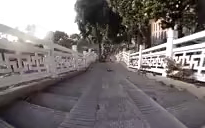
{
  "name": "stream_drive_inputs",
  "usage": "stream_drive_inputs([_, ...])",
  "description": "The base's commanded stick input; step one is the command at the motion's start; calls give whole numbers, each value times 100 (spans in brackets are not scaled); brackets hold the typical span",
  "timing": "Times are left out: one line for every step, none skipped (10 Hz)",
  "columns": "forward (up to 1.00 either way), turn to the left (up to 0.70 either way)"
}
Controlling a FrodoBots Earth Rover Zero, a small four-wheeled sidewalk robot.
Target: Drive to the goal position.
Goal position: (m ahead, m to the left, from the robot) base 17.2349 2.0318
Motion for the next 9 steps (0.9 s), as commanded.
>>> stream_drive_inputs([45,0])
stream_drive_inputs([45,0])
stream_drive_inputs([45,0])
stream_drive_inputs([45,0])
stream_drive_inputs([45,0])
stream_drive_inputs([45,0])
stream_drive_inputs([45,0])
stream_drive_inputs([45,0])
stream_drive_inputs([45,0])
